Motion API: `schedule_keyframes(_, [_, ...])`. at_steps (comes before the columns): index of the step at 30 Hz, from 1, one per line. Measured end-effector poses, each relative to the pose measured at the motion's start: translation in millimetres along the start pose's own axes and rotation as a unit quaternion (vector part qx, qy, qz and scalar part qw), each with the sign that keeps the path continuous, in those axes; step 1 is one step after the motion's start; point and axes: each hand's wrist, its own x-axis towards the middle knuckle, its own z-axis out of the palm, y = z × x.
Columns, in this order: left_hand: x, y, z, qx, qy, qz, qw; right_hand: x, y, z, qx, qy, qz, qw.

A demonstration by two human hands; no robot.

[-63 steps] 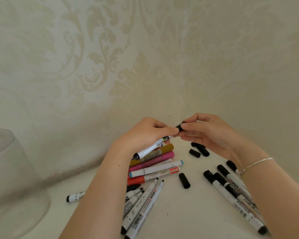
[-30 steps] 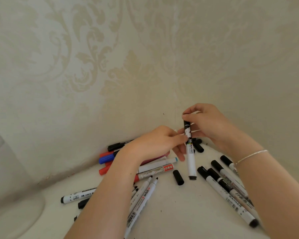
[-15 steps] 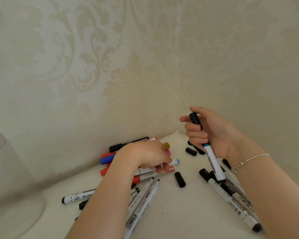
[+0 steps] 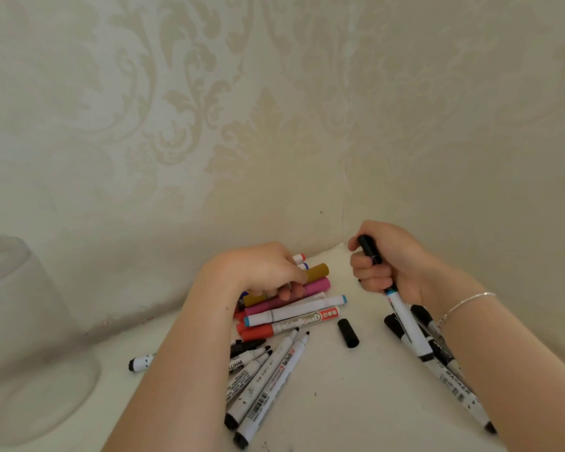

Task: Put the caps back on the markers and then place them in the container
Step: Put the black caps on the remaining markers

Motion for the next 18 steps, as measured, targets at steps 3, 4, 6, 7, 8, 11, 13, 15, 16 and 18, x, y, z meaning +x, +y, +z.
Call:
schedule_keyframes(3, [0, -2, 1, -0.007, -0.023, -0.007, 1.000, 3, 6, 4, -0.090, -0.019, 0.040, 0.995])
schedule_keyframes(4, [0, -1, 2, -0.011, -0.032, -0.007, 0.999, 3, 7, 4, -0.119, -0.022, 0.047, 0.992])
schedule_keyframes(6, [1, 1, 5, -0.024, -0.045, -0.003, 0.999, 2, 7, 3, -0.179, -0.028, 0.057, 0.982])
schedule_keyframes(7, [2, 3, 6, -0.032, -0.049, 0.001, 0.998, 0, 7, 3, -0.206, -0.030, 0.060, 0.976])
schedule_keyframes(8, [2, 4, 7, -0.042, -0.051, 0.005, 0.998, 0, 6, 1, -0.235, -0.030, 0.059, 0.970])
schedule_keyframes(11, [3, 5, 10, -0.075, -0.068, 0.015, 0.995, -5, 4, -1, -0.312, -0.037, 0.060, 0.947])
schedule_keyframes(13, [2, 5, 12, -0.108, -0.094, 0.010, 0.990, -8, 3, 1, -0.378, -0.048, 0.068, 0.922])
schedule_keyframes(15, [0, 6, 12, -0.125, -0.111, 0.006, 0.986, -8, 3, 4, -0.452, -0.048, 0.075, 0.888])
schedule_keyframes(16, [-1, 6, 12, -0.125, -0.114, 0.007, 0.986, -6, 4, 5, -0.493, -0.045, 0.075, 0.865])
schedule_keyframes(18, [-1, 6, 11, -0.112, -0.117, 0.012, 0.987, -4, 6, 7, -0.578, -0.036, 0.070, 0.812])
